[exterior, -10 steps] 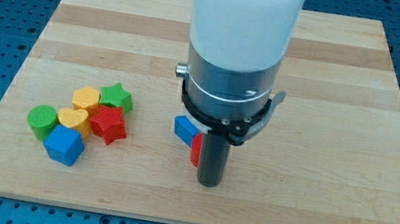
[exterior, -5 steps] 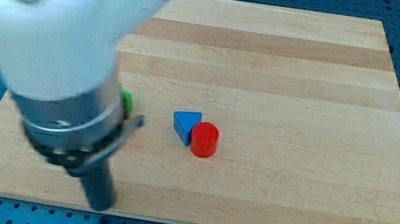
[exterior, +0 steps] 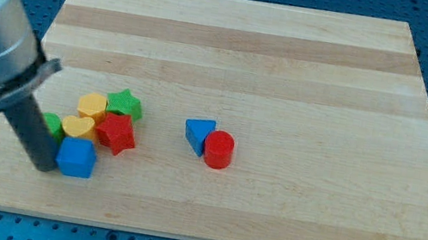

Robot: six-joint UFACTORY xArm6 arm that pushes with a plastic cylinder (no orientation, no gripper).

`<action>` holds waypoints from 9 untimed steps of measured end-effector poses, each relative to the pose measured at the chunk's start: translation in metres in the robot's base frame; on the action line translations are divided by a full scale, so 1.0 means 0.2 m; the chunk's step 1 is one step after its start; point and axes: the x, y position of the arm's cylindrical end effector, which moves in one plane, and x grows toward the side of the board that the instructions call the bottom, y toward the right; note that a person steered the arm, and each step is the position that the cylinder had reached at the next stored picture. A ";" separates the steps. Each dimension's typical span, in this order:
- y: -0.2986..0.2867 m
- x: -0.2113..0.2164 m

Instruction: Move the cube into the triangle

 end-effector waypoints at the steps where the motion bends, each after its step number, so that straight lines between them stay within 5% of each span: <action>1: 0.15 0.00; 6: 0.71 -0.03; 9: 0.57 -0.12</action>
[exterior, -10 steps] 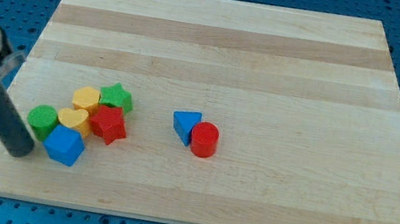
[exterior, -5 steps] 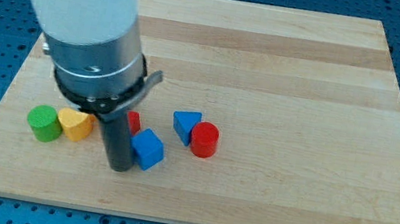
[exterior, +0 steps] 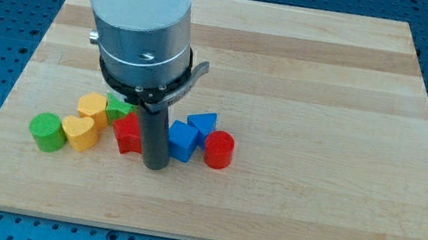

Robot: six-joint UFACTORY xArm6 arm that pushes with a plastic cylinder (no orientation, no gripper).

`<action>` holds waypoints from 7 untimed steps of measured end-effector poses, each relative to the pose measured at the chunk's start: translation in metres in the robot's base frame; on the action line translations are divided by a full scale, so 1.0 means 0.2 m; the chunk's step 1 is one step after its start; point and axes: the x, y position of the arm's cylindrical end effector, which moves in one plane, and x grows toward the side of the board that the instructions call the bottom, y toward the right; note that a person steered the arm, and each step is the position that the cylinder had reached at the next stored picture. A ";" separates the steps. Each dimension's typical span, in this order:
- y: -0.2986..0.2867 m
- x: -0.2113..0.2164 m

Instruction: Move the cube into the triangle

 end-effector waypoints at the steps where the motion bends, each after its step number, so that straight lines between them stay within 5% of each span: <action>1: -0.02 -0.03; 4: 0.05 -0.25; 7: 0.05 -0.20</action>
